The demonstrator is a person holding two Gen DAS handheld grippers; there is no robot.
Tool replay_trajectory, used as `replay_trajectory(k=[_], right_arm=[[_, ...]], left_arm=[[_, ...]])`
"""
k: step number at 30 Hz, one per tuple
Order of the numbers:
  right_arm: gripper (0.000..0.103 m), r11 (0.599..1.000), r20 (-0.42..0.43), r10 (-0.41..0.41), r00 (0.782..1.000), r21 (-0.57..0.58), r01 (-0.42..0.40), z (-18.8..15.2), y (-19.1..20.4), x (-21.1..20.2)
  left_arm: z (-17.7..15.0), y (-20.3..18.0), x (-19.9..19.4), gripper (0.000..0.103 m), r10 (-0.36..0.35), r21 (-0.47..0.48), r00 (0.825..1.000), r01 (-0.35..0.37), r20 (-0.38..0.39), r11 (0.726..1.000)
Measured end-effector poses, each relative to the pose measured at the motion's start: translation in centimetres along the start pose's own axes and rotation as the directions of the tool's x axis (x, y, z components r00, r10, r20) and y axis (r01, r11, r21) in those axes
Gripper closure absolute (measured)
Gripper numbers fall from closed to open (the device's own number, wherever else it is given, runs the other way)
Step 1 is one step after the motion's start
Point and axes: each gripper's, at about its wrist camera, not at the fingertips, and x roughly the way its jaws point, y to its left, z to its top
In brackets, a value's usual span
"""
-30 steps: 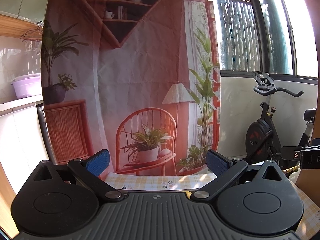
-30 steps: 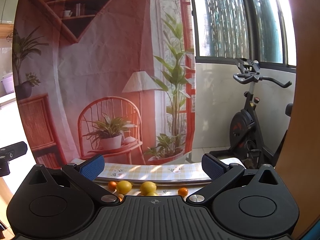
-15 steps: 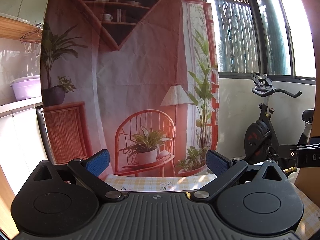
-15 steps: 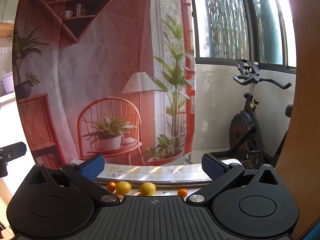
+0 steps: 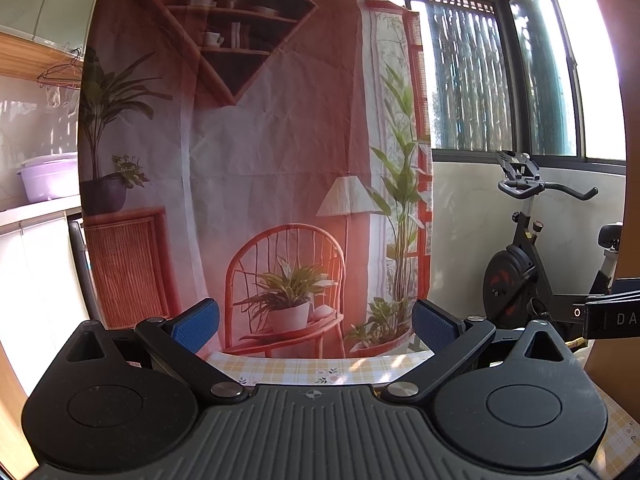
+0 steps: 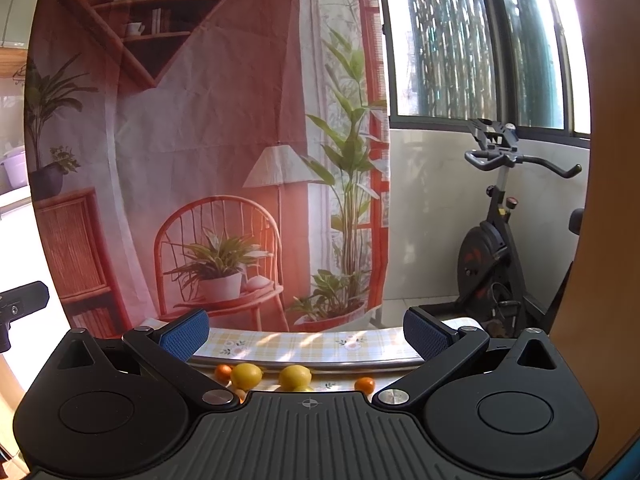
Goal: Organize fruits
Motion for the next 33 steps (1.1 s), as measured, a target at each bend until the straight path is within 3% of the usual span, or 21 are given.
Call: replay_trajectory(k=[19, 24, 30, 33], right_arm=[[0.000, 1.000, -0.028, 0.002, 1.000, 0.002, -0.002, -0.3, 0.2, 1.3], [0.000, 1.000, -0.030, 0.019, 0.999, 0.013, -0.018, -0.6, 0.0, 1.8], [0.000, 0.996, -0.038, 0.074, 0.997, 0.044, -0.072, -2.0, -1.7, 3.8], [0.000, 0.994, -0.070, 0.065, 0.995, 0.088, -0.058, -3.6, -3.2, 6.1]], left_arm=[[-0.4, 0.3, 0.6, 0.000, -0.005, -0.030, 1.000, 0.005, 0.002, 1.000], [-0.6, 1.3, 1.1, 0.000, -0.050, -0.061, 0.999, 0.051, 0.010, 0.997], [-1.7, 2.2, 3.6, 0.000, 0.077, -0.072, 0.997, -0.078, -0.017, 0.994], [-3.1, 3.1, 5.6, 0.000, 0.104, -0.116, 0.994, -0.106, -0.029, 0.988]])
